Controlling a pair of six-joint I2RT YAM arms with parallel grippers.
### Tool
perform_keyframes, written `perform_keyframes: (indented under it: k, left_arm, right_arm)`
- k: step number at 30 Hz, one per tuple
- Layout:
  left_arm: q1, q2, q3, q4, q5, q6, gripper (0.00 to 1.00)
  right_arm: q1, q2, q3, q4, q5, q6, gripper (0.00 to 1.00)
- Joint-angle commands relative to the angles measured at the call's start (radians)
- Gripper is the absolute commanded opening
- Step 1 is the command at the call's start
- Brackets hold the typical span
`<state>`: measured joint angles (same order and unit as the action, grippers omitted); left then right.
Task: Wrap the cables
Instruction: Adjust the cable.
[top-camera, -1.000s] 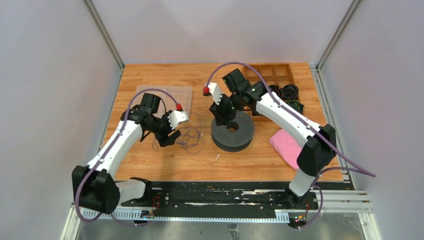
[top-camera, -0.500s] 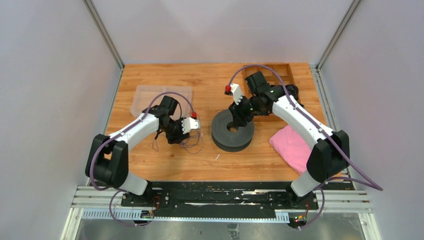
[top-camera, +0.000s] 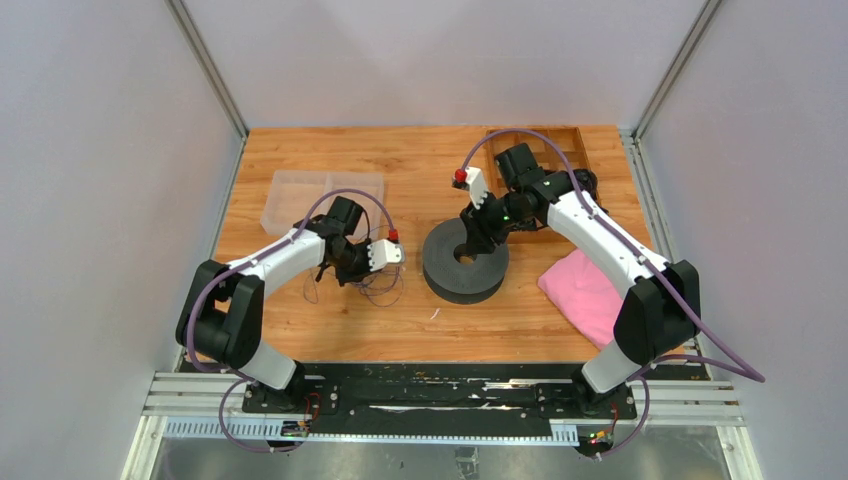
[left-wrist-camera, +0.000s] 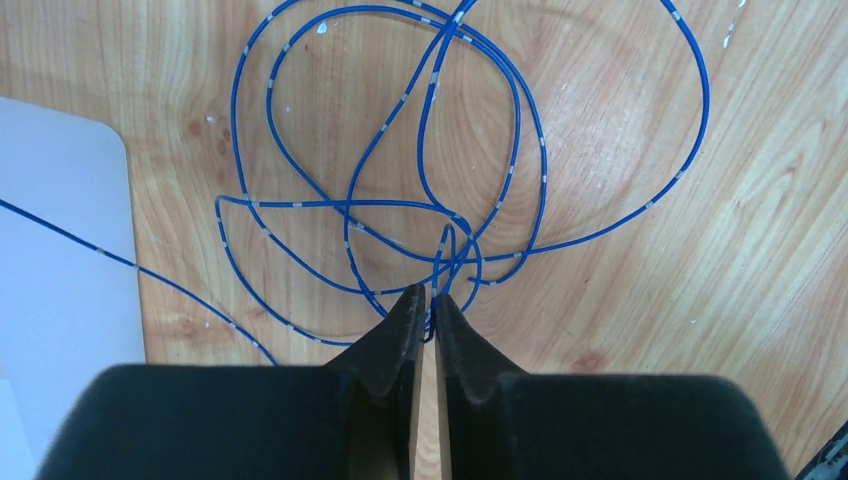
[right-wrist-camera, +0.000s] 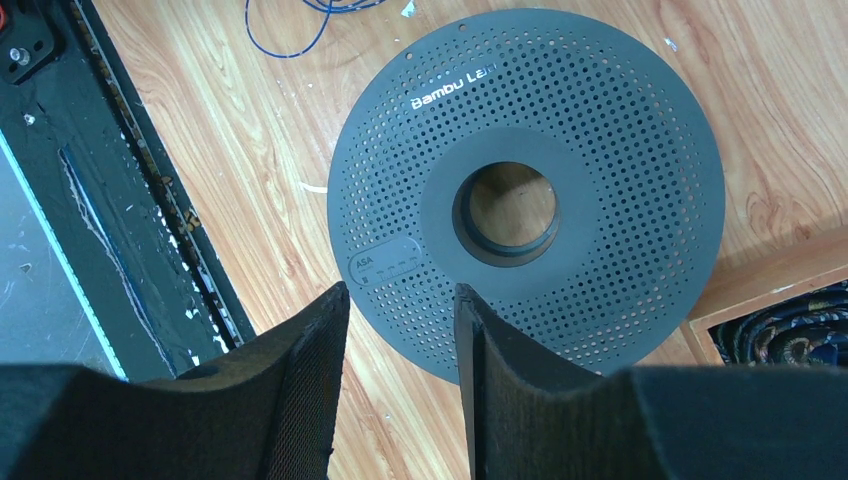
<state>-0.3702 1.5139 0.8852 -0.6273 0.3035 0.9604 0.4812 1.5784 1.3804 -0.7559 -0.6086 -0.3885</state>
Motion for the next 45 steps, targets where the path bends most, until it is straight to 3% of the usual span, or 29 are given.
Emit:
perform_keyframes:
  k: [1, 5, 16, 20, 24, 29, 33, 45]
  left_arm:
    - [-0.008, -0.047, 0.000, 0.023, -0.013, -0.018, 0.08]
    - [-0.009, -0.123, 0.039, -0.016, -0.028, -0.036, 0.00]
    - [-0.008, -0.413, 0.277, -0.132, -0.072, -0.109, 0.06]
    - [-0.009, -0.447, 0.357, -0.127, -0.069, -0.235, 0.01]
    - [-0.009, -0.455, 0.431, -0.123, -0.067, -0.382, 0.00]
    - [-0.009, -0.501, 0.410, -0.090, -0.060, -0.402, 0.00]
    - [-0.007, -0.516, 0.376, -0.030, -0.096, -0.478, 0.00]
    - [-0.007, -0.552, 0.322, 0.052, -0.001, -0.649, 0.00]
  right_arm:
    - [-0.018, -0.014, -0.008, 0.003, -0.025, 0.009, 0.43]
    - [-0.018, -0.014, -0.007, 0.005, -0.023, 0.010, 0.43]
    - [-0.018, -0.014, 0.004, 0.004, -0.036, 0.010, 0.42]
    - [-0.016, 0.002, 0.039, 0.025, -0.139, 0.035, 0.42]
    - [0.013, 0.079, 0.177, 0.036, -0.250, 0.104, 0.45]
    - [0.074, 0.148, 0.318, 0.147, -0.303, 0.240, 0.50]
    - [0.123, 0.190, 0.362, 0.300, -0.318, 0.347, 0.63]
    - [0.225, 0.380, 0.507, 0.351, -0.371, 0.352, 0.61]
